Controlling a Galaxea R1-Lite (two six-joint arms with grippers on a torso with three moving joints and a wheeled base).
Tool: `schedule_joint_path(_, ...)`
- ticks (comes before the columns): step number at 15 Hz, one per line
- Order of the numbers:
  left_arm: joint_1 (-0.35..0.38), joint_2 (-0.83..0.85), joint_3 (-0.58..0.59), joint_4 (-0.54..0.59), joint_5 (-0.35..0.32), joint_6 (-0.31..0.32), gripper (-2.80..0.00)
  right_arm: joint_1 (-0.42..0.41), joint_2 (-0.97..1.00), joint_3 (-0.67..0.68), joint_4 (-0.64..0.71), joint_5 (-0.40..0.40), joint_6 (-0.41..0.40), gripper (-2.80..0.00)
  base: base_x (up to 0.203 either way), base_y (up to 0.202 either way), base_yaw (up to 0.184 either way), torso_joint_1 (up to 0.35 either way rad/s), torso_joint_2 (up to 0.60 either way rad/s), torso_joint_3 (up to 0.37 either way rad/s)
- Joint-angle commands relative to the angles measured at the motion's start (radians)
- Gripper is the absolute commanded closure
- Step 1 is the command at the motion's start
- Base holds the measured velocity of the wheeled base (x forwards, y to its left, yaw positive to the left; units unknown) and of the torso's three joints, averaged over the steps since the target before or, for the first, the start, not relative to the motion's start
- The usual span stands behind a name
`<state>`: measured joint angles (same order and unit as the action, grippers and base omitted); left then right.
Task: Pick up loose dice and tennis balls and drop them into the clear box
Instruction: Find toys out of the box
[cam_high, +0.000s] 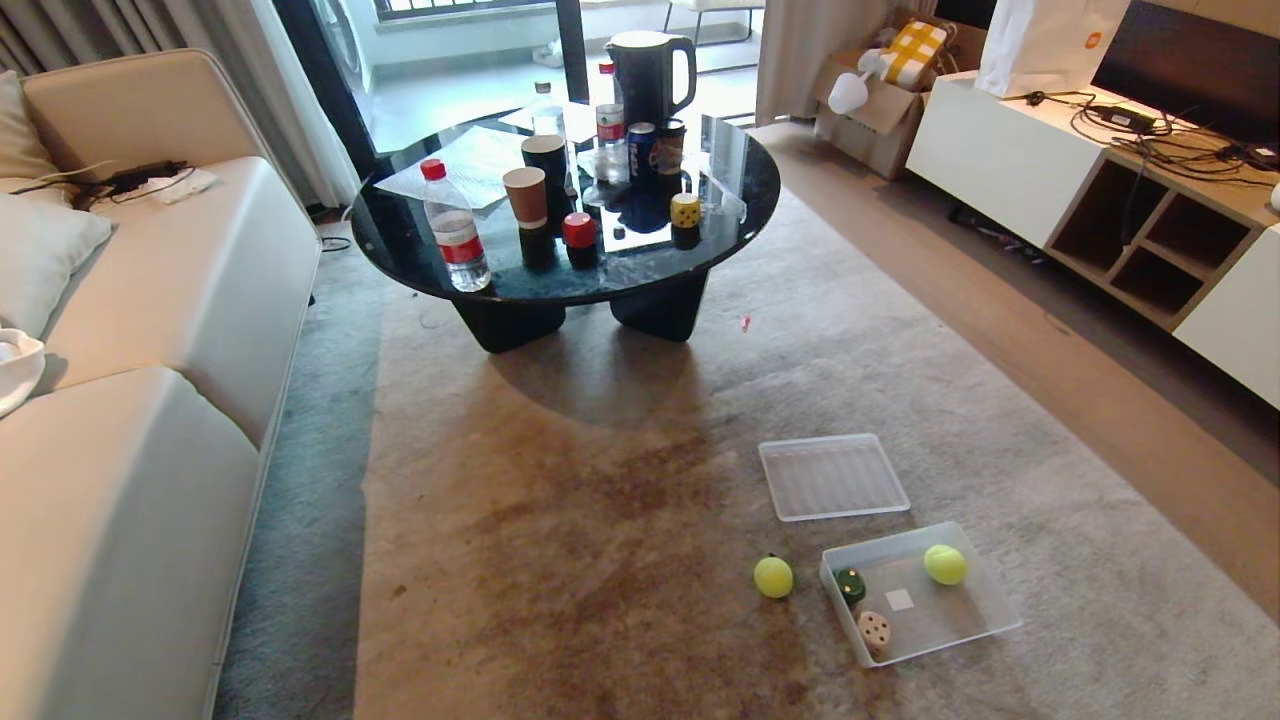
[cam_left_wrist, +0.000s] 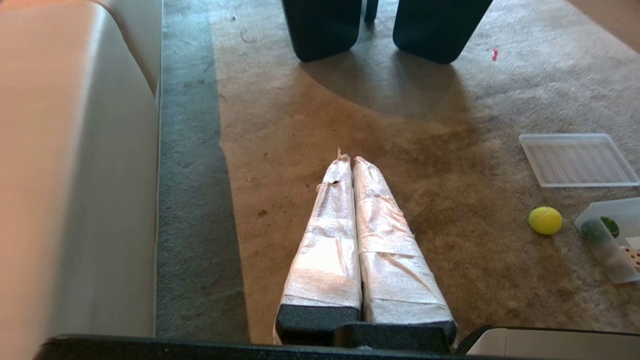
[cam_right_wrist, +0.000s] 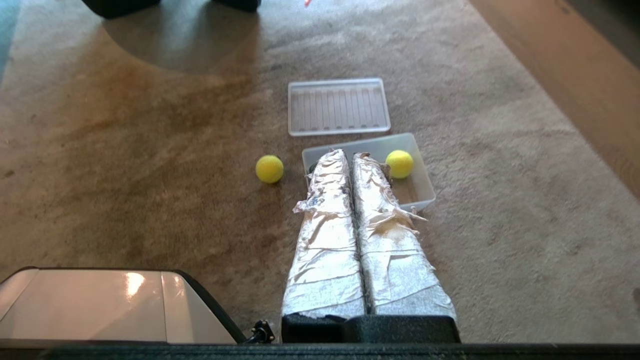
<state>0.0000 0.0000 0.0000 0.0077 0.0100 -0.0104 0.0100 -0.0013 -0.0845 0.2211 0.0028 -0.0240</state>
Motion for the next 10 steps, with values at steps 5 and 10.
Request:
schedule_joint_path(5, 0.000, 0.000, 0.002, 0.000, 0.001, 0.000, 0.00, -0.001, 0.001, -0.001, 0.001, 0.000, -0.001, 0.00, 0.000, 0.000, 0.000, 0.001, 0.00, -0.194)
schedule_joint_path(10, 0.000, 0.000, 0.002, 0.000, 0.001, 0.000, 0.00, -0.001, 0.000, -0.001, 0.001, 0.000, -0.001, 0.00, 0.000, 0.000, 0.000, 0.003, 0.00, -0.198)
